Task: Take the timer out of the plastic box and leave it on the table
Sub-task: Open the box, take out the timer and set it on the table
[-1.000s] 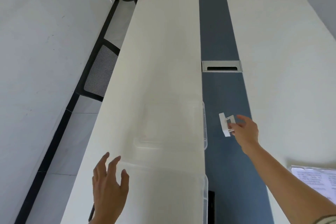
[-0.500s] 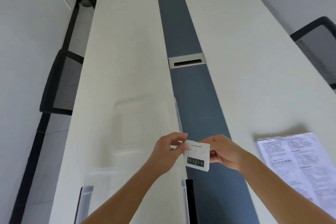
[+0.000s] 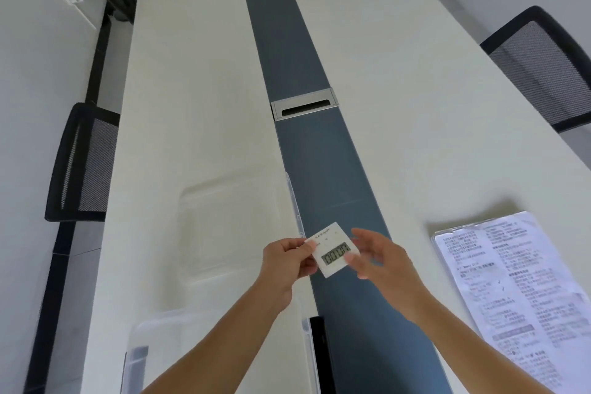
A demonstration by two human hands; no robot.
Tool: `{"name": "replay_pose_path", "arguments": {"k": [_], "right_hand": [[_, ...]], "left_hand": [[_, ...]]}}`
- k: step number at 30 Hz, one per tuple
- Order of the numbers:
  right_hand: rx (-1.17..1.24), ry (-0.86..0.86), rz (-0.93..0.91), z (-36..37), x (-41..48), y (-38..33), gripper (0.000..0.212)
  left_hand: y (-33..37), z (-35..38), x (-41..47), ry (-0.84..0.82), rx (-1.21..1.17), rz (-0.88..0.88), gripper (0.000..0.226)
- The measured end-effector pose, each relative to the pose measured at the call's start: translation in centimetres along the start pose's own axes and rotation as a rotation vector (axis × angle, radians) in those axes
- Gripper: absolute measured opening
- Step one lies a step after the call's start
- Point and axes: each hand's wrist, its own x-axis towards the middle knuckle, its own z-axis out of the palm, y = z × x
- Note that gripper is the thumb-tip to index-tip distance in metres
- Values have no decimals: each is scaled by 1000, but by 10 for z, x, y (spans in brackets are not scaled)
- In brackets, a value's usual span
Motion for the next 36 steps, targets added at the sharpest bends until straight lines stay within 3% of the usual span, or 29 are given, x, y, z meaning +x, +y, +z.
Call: {"name": "replay_pose_path", "arguments": {"k": [2,5,9,13,16,19,26,29,32,36], "right_hand": [[-149,-21,-45,4,-9,3,66],[-288,92,-67,2,-7,9,82],[-384,206,-35,-8,14,20,77],[-446,367,56,-24,55,32,61],[-448,413,126,-30,83,37,77],[-459,424,143,-26,101,37,86],[-651,402,165,-22,110,23,97],[-801,496,-71,-15,104,5,81],[-778,392,-272,13,104,-12,58],[-805,110,-190,64,121,-9,54]], "left_hand": [[-2,9,3,2,-19,-28,19],[-5,21,8,-37,5,-52,21],[-3,24,15,-64,76,-39,19],[-8,6,14,62,434,160,18],[-19,-18,7,107,750,292,21],[-30,-39,-3,123,920,363,24],[-43,-68,-15,203,960,491,28],[-47,-88,-19,311,943,548,27],[-53,-117,-25,419,991,606,28],[-63,-158,-36,605,998,591,28]]}}
